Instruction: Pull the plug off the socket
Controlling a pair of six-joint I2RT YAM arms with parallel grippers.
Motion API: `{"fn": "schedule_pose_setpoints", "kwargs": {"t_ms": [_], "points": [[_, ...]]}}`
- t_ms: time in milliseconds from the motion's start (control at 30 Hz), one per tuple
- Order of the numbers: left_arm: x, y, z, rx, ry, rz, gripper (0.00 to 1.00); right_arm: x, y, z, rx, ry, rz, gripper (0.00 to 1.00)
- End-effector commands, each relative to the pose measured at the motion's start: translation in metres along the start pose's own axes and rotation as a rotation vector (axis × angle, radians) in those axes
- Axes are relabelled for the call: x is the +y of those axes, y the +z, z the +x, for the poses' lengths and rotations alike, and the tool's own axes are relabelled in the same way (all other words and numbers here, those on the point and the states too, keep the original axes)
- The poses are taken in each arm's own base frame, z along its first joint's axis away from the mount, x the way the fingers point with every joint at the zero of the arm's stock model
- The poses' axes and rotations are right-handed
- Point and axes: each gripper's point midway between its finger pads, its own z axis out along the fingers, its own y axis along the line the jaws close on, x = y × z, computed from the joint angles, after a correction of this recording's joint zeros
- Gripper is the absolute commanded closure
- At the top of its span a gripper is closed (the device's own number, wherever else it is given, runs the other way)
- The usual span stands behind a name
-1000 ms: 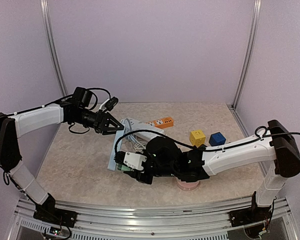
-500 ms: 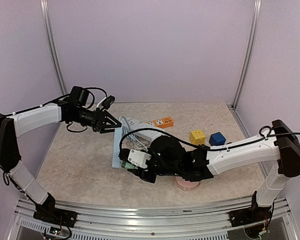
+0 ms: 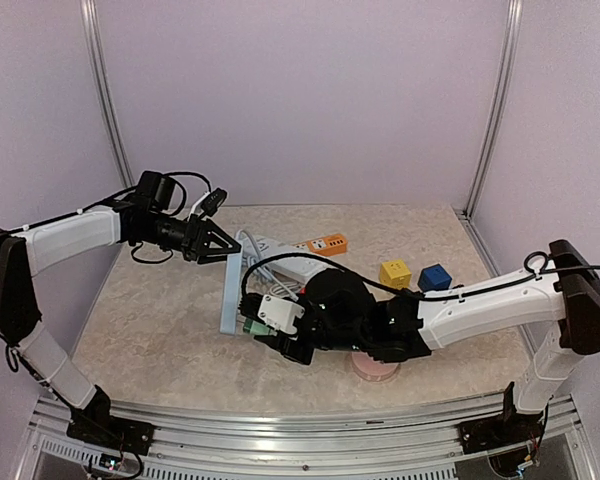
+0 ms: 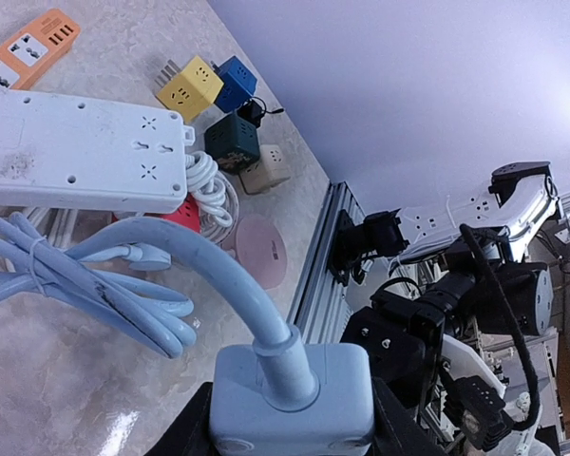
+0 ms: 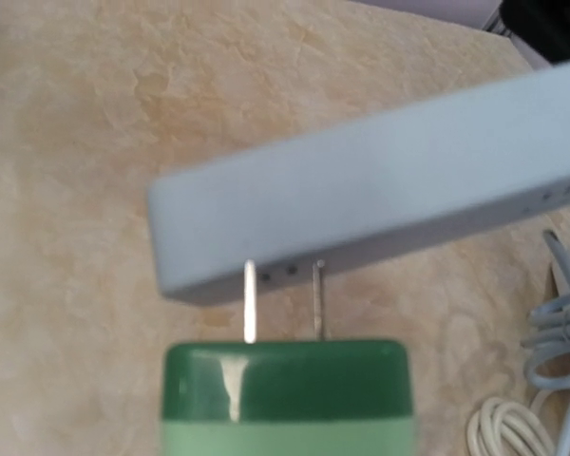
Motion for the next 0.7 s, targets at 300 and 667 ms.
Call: {"fn": "schedule_pose_setpoints", "kwargs": {"t_ms": [300, 667], "points": [[-0.022, -0.005, -0.019, -0.044, 0.170, 0.026, 0.79, -0.018, -0.008, -0.034, -0.089, 0.017, 0.039, 1.00], [-0.018, -0.042, -0.039, -0.146, 0.181, -0.044, 0.79, -0.095, -0.058, 0.002, -0.011, 0.260, 0.379, 1.00]]}}
